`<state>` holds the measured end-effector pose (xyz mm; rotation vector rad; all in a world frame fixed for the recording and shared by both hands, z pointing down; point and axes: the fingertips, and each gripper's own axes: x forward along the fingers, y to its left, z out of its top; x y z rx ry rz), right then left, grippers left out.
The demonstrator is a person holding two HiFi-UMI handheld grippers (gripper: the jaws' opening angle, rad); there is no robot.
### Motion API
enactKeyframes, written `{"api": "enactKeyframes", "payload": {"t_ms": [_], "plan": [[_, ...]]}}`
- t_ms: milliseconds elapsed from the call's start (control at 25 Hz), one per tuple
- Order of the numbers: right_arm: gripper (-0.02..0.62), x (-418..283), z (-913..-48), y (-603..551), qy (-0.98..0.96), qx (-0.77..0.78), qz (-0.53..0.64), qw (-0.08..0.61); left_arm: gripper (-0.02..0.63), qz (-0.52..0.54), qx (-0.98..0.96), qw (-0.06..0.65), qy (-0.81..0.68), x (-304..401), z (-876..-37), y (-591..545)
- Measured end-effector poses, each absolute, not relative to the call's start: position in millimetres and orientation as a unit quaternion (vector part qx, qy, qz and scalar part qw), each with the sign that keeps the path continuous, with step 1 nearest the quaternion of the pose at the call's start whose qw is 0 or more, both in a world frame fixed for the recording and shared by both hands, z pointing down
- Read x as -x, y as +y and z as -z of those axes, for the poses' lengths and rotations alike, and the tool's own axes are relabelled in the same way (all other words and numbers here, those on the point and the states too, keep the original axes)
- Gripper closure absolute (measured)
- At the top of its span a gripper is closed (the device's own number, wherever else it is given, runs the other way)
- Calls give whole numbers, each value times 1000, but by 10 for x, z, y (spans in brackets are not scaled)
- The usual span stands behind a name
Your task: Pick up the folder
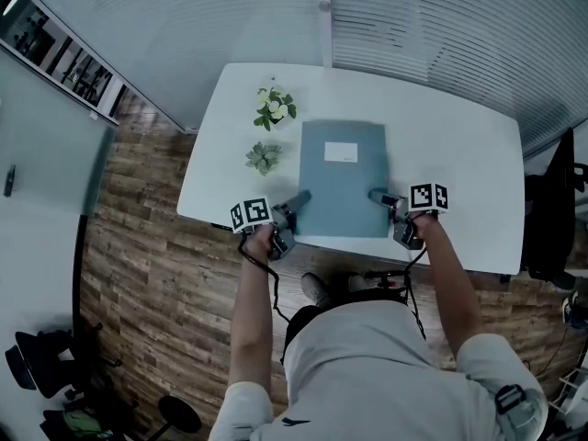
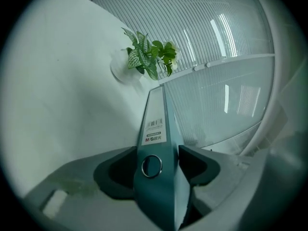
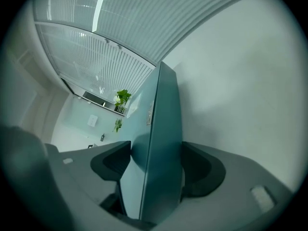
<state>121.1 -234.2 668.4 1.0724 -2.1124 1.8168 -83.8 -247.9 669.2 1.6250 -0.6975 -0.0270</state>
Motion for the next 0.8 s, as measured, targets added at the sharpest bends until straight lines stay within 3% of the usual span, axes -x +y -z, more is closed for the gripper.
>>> {"api": "enactKeyframes", "payload": {"t_ms": [400, 640, 800], "plan": [[268, -1201, -6646, -2331, -712, -349, -605, 74, 342, 95, -686, 669, -272, 931, -6646, -2433], [247, -1150, -6638, -2354, -713, -329, -617, 50, 297, 170, -690, 677, -192, 773, -6359, -2409], [247, -1090, -6650, -2354, -718, -322, -614, 58, 282, 106, -714, 666, -188, 598, -6402, -2379]]}}
